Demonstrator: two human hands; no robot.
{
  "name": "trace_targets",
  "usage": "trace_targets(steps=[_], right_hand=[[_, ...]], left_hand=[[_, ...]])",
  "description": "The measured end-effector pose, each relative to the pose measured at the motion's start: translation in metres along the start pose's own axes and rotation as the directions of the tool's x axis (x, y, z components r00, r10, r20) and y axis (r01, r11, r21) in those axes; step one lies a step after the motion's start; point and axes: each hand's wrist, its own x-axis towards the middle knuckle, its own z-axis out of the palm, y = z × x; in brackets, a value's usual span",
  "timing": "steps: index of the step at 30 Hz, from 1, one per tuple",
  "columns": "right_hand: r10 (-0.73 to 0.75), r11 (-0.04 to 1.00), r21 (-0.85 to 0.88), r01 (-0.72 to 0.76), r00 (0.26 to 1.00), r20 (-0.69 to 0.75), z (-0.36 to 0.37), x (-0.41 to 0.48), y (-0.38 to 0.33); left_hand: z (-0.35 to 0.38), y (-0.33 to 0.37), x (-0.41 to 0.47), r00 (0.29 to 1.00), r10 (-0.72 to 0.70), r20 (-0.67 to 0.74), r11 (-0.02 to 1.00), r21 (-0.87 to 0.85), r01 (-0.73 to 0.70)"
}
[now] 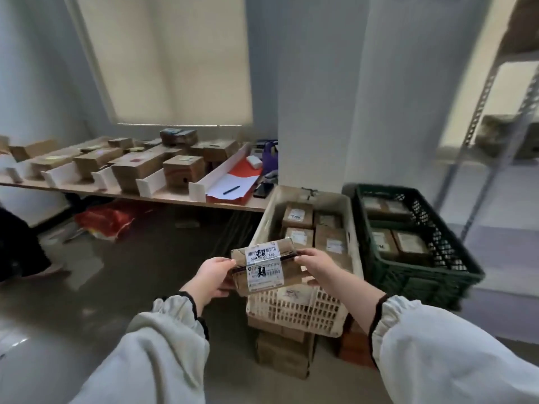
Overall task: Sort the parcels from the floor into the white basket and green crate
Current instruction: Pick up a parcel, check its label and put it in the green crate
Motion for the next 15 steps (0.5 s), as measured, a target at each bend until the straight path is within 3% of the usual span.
trace_targets(steps=[7, 15], right_hand=[[0.076, 0.993, 0.108, -0.051, 0.967, -0.245, -0.118, 0.019, 0.035], [0.188, 0.971, 0.210, -0.116, 0.910, -0.369, -0.203, 0.063, 0.063]], left_hand=[[0.129, 0.057, 0.043, 0.975, 0.067, 0.213, 0.984, 0.148, -0.100], [0.237, 0.098, 0.109, 0.936, 0.081, 0.342, 0.957, 0.234, -0.168]])
